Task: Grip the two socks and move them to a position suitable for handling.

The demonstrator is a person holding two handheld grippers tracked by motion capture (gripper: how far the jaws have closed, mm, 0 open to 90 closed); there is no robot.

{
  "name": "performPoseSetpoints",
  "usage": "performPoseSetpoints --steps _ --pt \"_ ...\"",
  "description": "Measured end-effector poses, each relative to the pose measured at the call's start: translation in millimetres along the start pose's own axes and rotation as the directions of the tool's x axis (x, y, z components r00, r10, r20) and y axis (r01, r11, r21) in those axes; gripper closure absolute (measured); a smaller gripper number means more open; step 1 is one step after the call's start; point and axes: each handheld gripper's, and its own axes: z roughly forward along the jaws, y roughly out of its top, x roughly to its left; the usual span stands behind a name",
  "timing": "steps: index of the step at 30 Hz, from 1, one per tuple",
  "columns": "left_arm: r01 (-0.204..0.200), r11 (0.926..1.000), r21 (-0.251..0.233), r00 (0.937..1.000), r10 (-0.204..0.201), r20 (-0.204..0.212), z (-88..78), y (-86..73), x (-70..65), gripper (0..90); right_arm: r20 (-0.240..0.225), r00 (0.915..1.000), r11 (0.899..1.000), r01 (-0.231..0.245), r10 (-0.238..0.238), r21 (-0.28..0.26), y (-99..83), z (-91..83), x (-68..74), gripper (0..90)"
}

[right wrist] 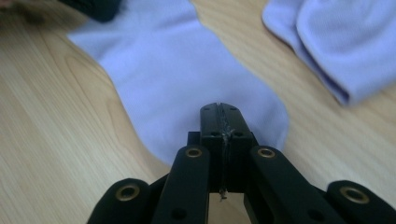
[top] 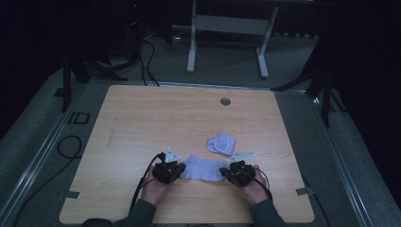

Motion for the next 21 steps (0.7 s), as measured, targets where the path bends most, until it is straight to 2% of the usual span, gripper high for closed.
performPoseSetpoints --steps 4,5,7,16,21 --pt "0.000 1.0000 -0.001 1.0000 0.000 -0.001 -0.1 -0.2 -0.2 86.4 0.018 0.9998 1.000 -0.009 0.009 0.015 -10.3 -0.9 -3.7 89.2" --pt "0.001 1.0000 -0.001 1.0000 -0.001 0.000 -0.3 -0.3 -0.3 86.3 0.025 0.9993 0.999 -0.027 0.026 0.023 -14.3 -0.1 -6.3 89.2" --pt "0.003 1.0000 0.000 1.0000 -0.003 0.000 -0.9 -0.8 -0.3 86.3 0.015 0.9992 0.999 -0.038 0.038 0.016 -15.5 -0.5 -8.3 89.2" --pt "0.011 0.9998 0.019 0.9999 -0.011 0.006 -7.8 -5.4 -0.3 86.1 0.012 0.9984 0.998 -0.055 0.055 0.006 -16.4 -0.8 -19.6 89.3" --pt "0.009 0.9998 0.019 0.9999 -0.009 0.010 -9.8 -7.3 -2.6 84.3 0.012 0.9987 0.998 -0.050 0.050 0.022 -10.9 1.4 -23.1 88.5"
